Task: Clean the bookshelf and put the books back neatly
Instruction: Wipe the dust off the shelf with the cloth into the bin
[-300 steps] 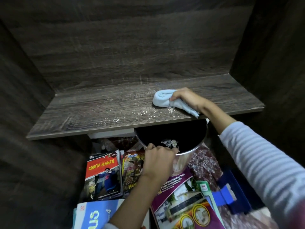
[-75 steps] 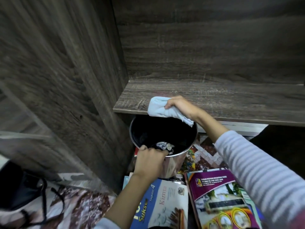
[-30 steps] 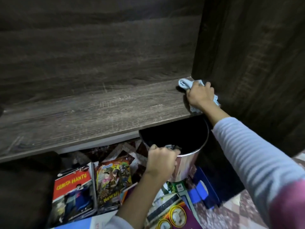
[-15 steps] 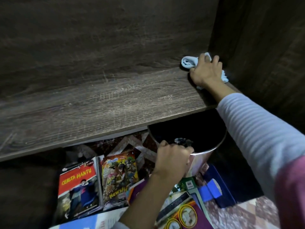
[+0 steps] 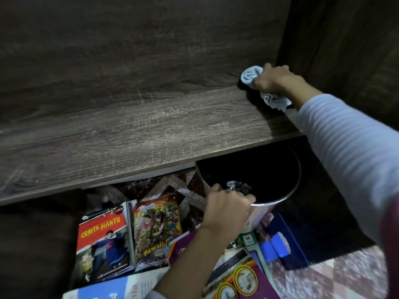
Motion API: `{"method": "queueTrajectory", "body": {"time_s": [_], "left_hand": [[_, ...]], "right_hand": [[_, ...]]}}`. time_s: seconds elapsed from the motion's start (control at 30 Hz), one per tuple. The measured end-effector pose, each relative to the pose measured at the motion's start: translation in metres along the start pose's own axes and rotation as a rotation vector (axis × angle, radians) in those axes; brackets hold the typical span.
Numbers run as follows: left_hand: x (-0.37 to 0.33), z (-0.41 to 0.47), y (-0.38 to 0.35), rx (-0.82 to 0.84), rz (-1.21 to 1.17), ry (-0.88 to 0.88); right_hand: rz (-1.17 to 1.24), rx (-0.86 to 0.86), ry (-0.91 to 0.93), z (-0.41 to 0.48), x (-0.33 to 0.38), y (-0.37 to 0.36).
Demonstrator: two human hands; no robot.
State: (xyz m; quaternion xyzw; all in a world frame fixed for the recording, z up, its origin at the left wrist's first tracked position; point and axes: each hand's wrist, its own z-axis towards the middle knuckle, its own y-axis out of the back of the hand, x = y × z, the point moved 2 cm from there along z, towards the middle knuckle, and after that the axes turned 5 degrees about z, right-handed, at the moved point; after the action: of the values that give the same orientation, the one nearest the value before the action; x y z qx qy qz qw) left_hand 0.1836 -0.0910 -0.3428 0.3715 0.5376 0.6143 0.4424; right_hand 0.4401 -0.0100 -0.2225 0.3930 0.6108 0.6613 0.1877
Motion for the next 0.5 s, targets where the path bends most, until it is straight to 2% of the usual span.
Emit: {"method": "queueTrajectory", "body": {"time_s": [0.1, 0.23, 0.37, 0.5], "left_hand": [[-0.001, -0.001, 0.002, 0.007, 0.001, 0.006], [-0.001, -0.001, 0.002, 0.023, -0.003, 0.004], [-0.001, 0.001, 0.000, 0.020, 0.009, 0.001], [-0.003, 0.001, 0.001, 0.016, -0.009, 0.018]], "right_hand": [[-0.019, 0.039, -0.002, -0.003, 0.004, 0.014], [-0.103, -0.144, 0.048, -0.006, 0.005, 0.009], [-0.265, -0.183, 0.117, -0.003, 0.000, -0.018], [-0.253, -0.178, 0.104, -0.001, -0.002, -0.021]]}}
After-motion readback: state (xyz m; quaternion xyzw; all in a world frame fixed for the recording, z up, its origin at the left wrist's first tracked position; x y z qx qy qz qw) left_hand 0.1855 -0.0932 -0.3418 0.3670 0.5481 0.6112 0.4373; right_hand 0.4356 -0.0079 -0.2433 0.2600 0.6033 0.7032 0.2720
